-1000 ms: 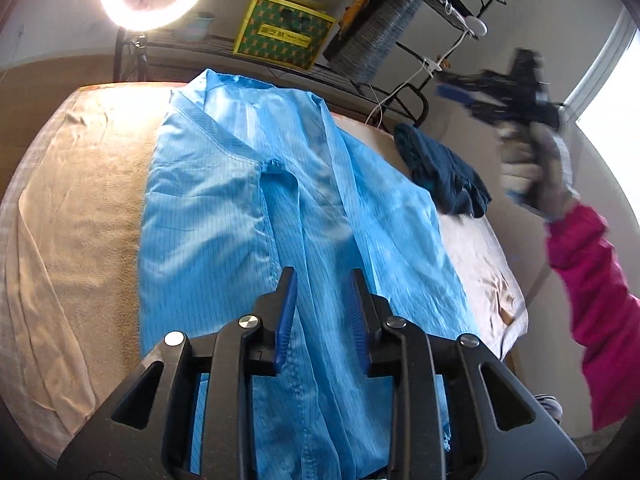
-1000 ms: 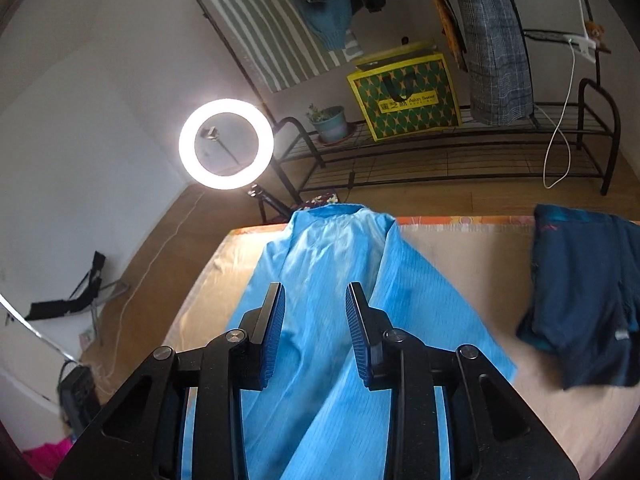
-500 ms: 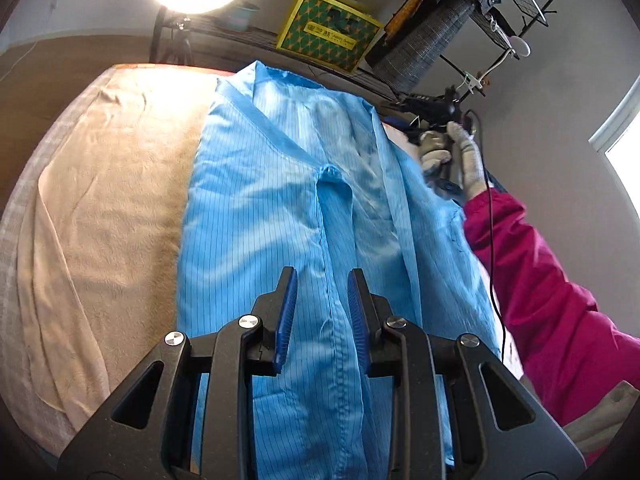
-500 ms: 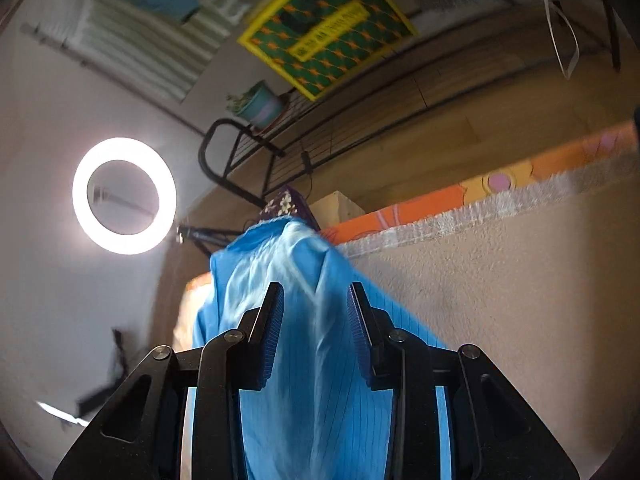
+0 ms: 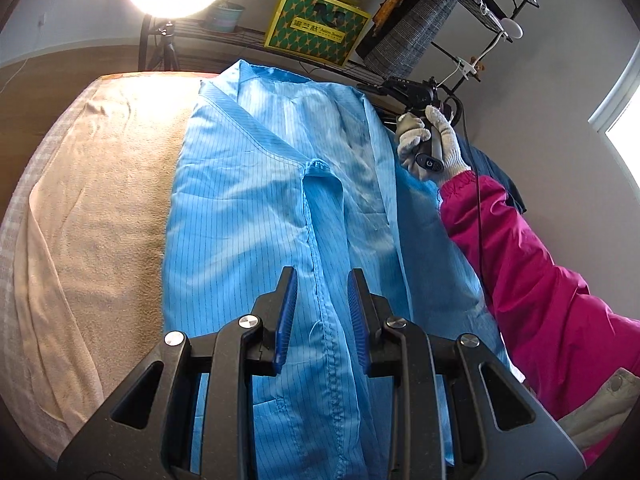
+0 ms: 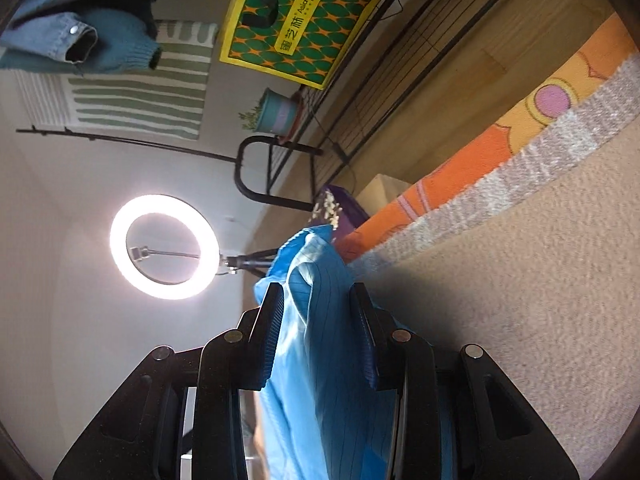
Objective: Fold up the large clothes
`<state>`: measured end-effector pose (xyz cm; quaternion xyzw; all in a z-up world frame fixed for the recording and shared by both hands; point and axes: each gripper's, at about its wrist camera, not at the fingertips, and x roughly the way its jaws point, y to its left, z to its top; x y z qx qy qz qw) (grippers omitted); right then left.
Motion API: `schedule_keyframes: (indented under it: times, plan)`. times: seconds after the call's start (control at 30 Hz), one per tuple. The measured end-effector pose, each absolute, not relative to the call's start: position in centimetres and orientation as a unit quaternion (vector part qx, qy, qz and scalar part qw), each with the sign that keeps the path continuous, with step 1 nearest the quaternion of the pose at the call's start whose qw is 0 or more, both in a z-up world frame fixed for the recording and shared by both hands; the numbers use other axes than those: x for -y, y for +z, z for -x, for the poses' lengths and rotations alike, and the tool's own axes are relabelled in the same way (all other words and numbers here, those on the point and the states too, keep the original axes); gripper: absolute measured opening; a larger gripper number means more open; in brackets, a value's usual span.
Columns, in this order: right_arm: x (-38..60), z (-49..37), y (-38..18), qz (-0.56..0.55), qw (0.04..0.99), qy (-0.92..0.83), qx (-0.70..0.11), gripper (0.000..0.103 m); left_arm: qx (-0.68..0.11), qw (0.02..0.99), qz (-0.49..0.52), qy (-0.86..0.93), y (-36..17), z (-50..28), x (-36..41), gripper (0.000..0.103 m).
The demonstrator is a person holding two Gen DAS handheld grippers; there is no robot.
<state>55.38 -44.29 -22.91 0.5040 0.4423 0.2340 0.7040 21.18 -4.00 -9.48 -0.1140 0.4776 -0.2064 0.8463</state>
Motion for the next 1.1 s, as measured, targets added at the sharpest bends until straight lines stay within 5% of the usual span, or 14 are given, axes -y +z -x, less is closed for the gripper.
schedule_keyframes:
  times: [0.13, 0.4, 0.63, 0.83, 0.93, 1.1]
  plan:
    - [44.2, -55.4, -22.2, -0.498, 0.71, 0.233, -0.44, 0.011, -0.479, 0.845, 0.113, -0.209, -9.7, -21.0, 4.2, 0.025]
    - [41.7, -55.4, -18.9, -0.385, 0.772, 0.223, -0.455, 0.004, -0.484, 0.841, 0.11, -0.216, -9.9, -20.7, 4.5, 0.025]
    - [35.2, -53.4, -15.6, -0.034, 0.863, 0.172, -0.474, 0.001, -0.478, 0.843, 0.117, -0.216, -9.4, -20.5, 4.1, 0.025]
    - [31.2, -53.5, -16.2, 0.198, 0.89, 0.041, -0.409, 0.0, -0.478, 0.843, 0.113, -0.218, -9.3, -20.5, 4.3, 0.025]
    - [30.9, -55.0, -17.1, 0.176, 0.893, 0.029, -0.414, 0.0, -0.477, 0.845, 0.111, -0.217, -9.2, -20.5, 4.3, 0.025]
    - [34.5, -56.5, -16.5, -0.071, 0.876, 0.152, -0.452, 0.005, -0.476, 0.846, 0.112, -0.214, -9.1, -20.3, 3.9, 0.025]
